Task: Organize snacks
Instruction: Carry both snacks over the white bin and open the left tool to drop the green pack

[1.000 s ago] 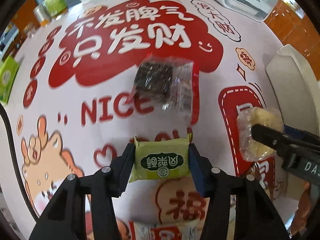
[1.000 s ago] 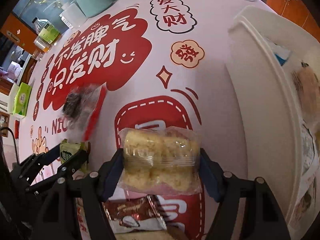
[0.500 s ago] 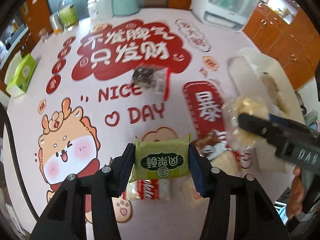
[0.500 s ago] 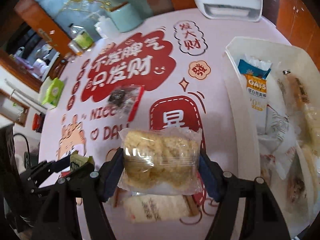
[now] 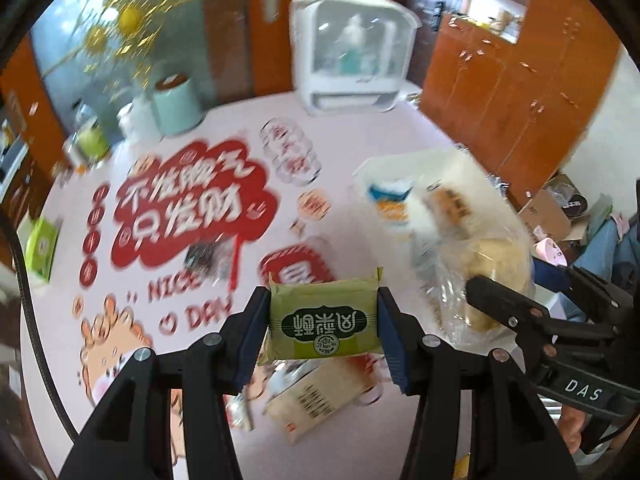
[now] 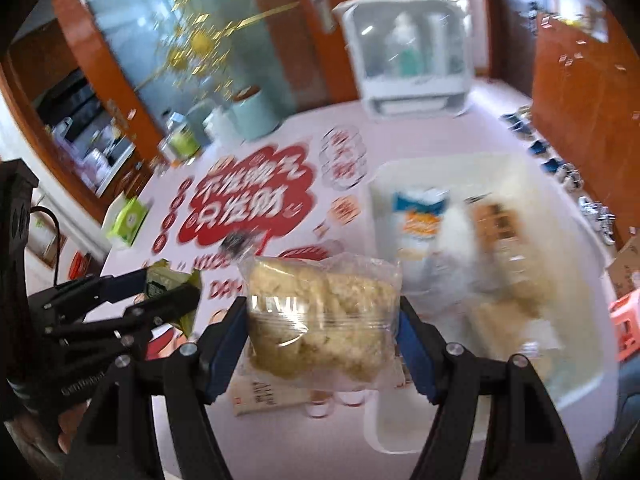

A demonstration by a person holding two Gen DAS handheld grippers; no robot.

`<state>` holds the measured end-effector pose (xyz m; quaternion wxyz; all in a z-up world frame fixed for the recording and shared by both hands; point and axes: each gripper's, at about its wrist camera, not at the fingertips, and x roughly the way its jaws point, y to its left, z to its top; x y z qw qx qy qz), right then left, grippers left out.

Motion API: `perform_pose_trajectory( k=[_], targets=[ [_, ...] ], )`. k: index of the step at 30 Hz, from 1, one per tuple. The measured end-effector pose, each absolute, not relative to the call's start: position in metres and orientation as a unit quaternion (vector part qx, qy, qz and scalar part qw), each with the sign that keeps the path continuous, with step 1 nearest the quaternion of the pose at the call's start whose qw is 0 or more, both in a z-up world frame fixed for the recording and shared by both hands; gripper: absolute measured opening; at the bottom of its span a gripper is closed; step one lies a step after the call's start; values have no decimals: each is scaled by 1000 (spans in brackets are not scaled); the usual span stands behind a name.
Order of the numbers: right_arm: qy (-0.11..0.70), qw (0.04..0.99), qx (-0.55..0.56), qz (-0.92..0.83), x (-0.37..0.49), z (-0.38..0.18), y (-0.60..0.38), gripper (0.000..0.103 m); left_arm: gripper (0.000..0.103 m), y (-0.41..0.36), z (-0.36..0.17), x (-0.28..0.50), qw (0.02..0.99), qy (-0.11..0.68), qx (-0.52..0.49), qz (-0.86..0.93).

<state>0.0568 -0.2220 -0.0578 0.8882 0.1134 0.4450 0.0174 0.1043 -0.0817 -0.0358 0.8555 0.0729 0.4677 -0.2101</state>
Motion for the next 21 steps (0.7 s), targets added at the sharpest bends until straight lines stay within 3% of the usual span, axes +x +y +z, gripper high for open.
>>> perform_pose_trajectory(
  k=[9,16,17,20,21],
  targets=[
    [392,910,100,-94,29,-24,-292,72,52,-177,6,112,868,410,118,-253],
    [370,914,76,-150,32,-14,-326,73,54,-232,8,122,871,385,152,-266],
    [372,912,75,-154,34,-16,-331,73,57,-238,5,124,869,385,158,-268],
    [385,906,79,-157,41,-30,-342,74,87,-254,-11,129,853,401,177,-282],
    [392,903,78,-158,43,-35,-344,74,90,-255,-14,129,853,402,177,-281]
  ],
)
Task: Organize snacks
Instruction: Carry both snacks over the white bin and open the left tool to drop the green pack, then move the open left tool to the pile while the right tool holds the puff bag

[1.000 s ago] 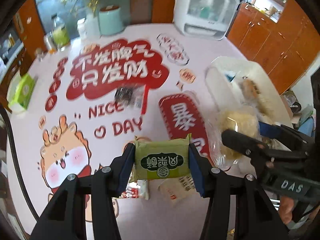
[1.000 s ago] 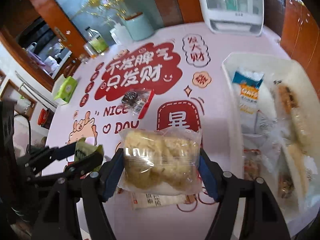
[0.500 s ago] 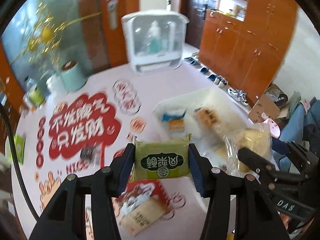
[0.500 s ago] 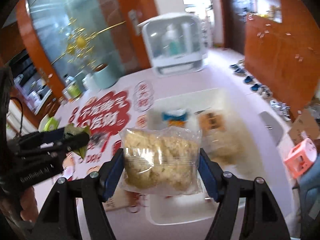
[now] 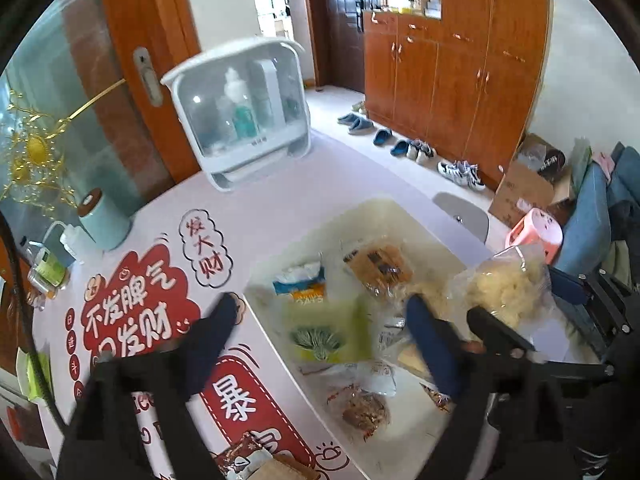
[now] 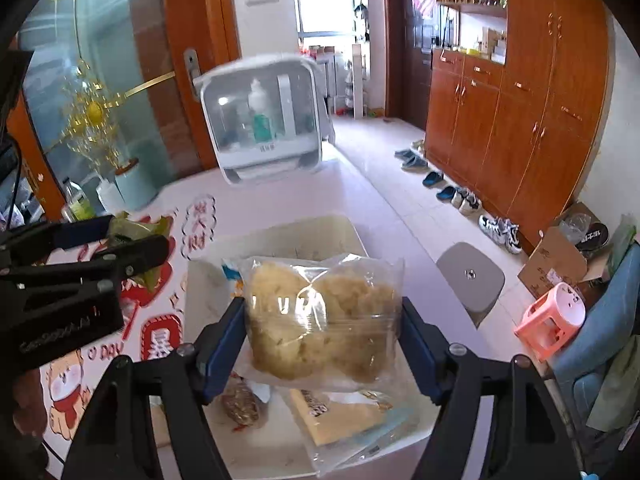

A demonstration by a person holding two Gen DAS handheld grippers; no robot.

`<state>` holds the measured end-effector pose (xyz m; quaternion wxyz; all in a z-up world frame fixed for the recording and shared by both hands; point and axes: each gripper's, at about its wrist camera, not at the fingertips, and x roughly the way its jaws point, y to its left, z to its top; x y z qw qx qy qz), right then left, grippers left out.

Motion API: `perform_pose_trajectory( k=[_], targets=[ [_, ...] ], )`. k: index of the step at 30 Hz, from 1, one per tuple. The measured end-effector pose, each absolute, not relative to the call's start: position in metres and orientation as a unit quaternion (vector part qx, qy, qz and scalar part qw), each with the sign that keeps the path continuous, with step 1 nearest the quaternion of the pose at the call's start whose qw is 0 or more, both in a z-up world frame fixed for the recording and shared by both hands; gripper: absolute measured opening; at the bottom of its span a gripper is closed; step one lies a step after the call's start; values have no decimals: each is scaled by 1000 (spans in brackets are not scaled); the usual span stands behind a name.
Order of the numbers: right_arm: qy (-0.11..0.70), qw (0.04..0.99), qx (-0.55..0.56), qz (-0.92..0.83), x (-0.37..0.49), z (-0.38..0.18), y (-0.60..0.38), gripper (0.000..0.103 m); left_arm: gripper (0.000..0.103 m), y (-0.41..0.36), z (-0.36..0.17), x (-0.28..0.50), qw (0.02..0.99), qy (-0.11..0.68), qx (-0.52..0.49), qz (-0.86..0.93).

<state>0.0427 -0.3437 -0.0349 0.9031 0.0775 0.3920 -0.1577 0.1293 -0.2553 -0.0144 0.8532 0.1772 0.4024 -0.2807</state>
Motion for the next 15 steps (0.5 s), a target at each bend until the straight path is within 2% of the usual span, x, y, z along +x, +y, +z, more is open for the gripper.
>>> perform_pose_trajectory(
  k=[5,15],
  targets=[
    [427,886,70,-166,47,-59,-346,74,90,-254,-31,127,850,415,184,-267],
    [413,892,83,-162,46,-57,-347,75,90,-235,-26,123,859,412,168,-253]
  ],
)
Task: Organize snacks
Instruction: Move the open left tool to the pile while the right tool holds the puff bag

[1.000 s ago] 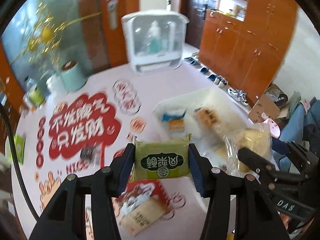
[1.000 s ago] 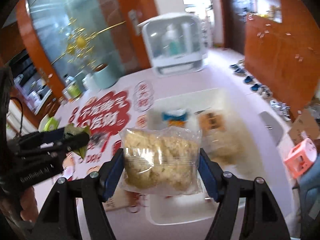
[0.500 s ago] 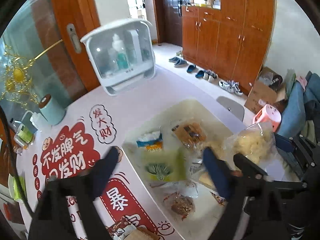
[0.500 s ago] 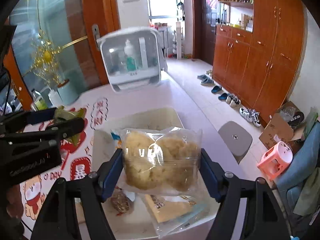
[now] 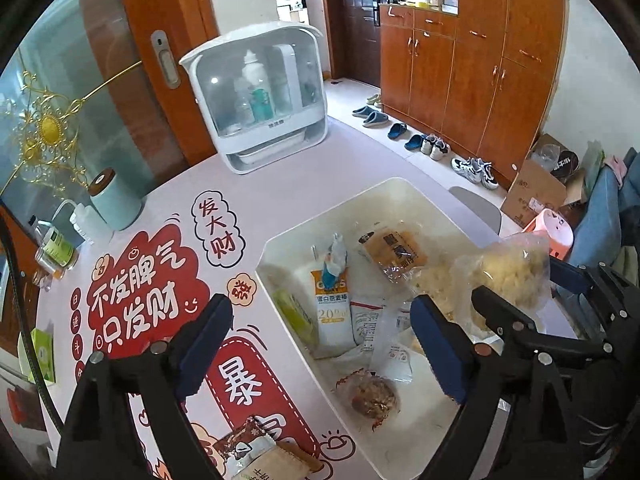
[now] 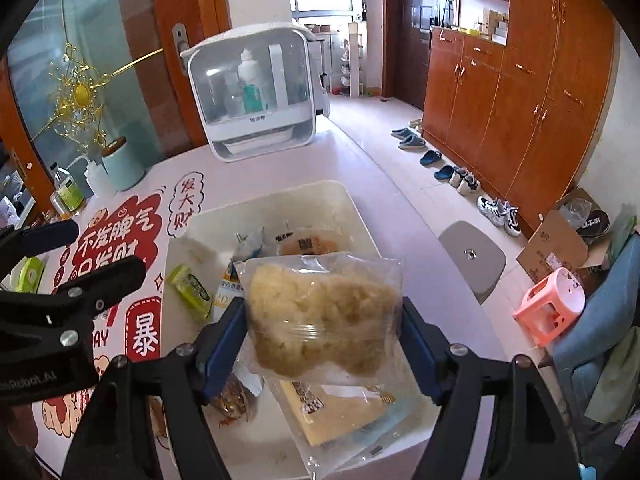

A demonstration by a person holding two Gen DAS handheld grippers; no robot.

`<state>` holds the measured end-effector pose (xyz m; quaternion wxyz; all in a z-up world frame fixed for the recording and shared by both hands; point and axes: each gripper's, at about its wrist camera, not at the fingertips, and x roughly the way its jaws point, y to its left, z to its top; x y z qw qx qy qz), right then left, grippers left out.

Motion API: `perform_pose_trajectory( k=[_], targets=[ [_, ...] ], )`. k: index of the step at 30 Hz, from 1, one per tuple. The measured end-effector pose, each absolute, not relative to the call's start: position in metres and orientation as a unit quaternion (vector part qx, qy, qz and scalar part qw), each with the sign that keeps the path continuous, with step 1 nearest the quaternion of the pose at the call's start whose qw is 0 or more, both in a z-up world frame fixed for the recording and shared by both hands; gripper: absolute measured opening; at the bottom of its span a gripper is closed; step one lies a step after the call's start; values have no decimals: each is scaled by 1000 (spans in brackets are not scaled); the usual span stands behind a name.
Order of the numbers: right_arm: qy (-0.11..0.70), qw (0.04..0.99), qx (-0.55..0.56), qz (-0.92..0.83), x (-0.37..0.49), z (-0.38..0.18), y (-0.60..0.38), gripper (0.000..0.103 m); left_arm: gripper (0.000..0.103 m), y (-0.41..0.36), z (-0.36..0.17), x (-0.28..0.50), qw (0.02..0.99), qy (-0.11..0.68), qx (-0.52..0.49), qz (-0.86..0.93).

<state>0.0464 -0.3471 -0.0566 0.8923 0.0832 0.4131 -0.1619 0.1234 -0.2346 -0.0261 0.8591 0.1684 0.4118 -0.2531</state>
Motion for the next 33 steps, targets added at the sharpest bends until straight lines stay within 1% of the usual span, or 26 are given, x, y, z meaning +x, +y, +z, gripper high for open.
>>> perform_pose_trajectory(
  k=[10,21,27,33],
  targets=[
    [405,899,79,-148,51,-52,-335,75,90,-211,-12,116,870,406,142,-243],
    [389,905,71,-156,44,-49,-308,75,90,-174,-14,108,869,427,112,-222],
    [366,909,84,-178,32,-50,-294,75,90,-162,-17,96,872,425,129,-206],
    [368,906,104,-183,24,-59,-283,75,90,-149,-20,87,870,425,142,-203]
  ],
)
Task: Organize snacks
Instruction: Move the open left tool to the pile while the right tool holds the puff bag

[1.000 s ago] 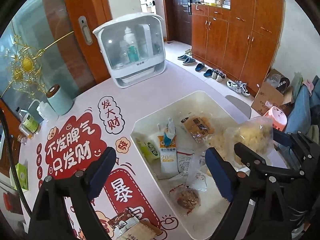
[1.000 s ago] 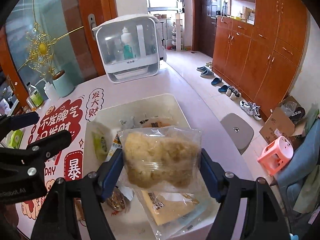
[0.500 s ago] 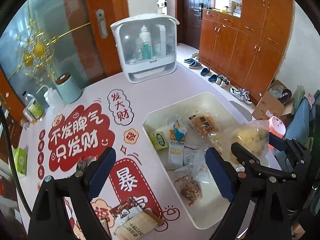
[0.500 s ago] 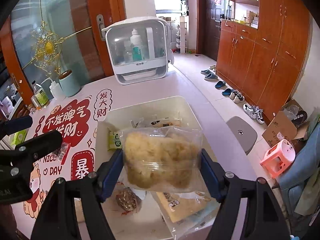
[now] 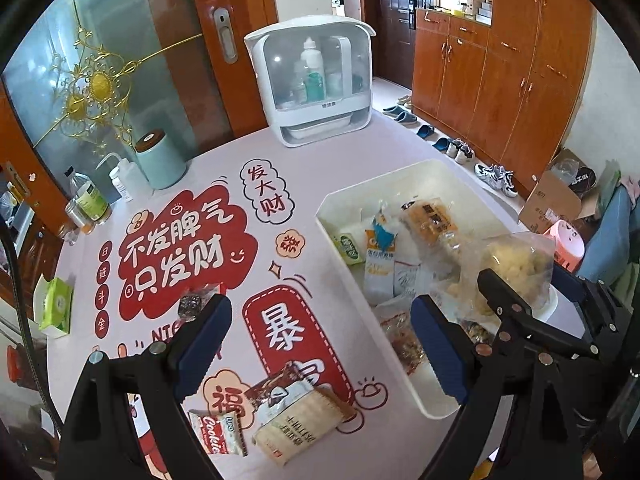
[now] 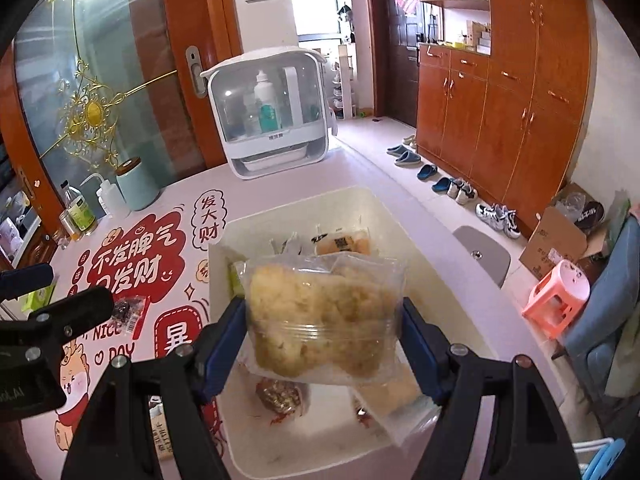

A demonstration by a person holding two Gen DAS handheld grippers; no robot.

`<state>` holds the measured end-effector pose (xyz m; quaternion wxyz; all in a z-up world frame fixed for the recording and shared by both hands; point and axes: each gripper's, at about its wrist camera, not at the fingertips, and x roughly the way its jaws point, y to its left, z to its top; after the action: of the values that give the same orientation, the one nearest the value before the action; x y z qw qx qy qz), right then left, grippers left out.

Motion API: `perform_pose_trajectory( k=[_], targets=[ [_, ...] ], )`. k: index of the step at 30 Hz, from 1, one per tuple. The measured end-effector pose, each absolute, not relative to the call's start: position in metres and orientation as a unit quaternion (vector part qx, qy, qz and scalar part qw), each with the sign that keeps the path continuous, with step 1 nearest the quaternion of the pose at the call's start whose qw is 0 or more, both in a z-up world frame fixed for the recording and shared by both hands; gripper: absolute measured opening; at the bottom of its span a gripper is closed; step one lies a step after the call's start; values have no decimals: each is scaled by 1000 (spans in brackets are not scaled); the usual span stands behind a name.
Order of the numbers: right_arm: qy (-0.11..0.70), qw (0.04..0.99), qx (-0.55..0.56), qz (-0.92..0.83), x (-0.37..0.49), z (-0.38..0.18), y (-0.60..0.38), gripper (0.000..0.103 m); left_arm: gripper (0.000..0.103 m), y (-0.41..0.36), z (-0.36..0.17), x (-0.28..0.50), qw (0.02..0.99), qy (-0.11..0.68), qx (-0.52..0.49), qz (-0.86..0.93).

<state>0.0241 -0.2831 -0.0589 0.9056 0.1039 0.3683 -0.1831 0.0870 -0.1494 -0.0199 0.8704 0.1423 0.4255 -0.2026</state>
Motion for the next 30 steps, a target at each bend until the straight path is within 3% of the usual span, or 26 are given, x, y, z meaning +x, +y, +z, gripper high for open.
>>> perform_pose_trajectory(
  k=[30],
  targets=[
    [333,935,62,-103,76,-33,-163,75,90,18,-20,143,895,428,64,-108]
  ],
)
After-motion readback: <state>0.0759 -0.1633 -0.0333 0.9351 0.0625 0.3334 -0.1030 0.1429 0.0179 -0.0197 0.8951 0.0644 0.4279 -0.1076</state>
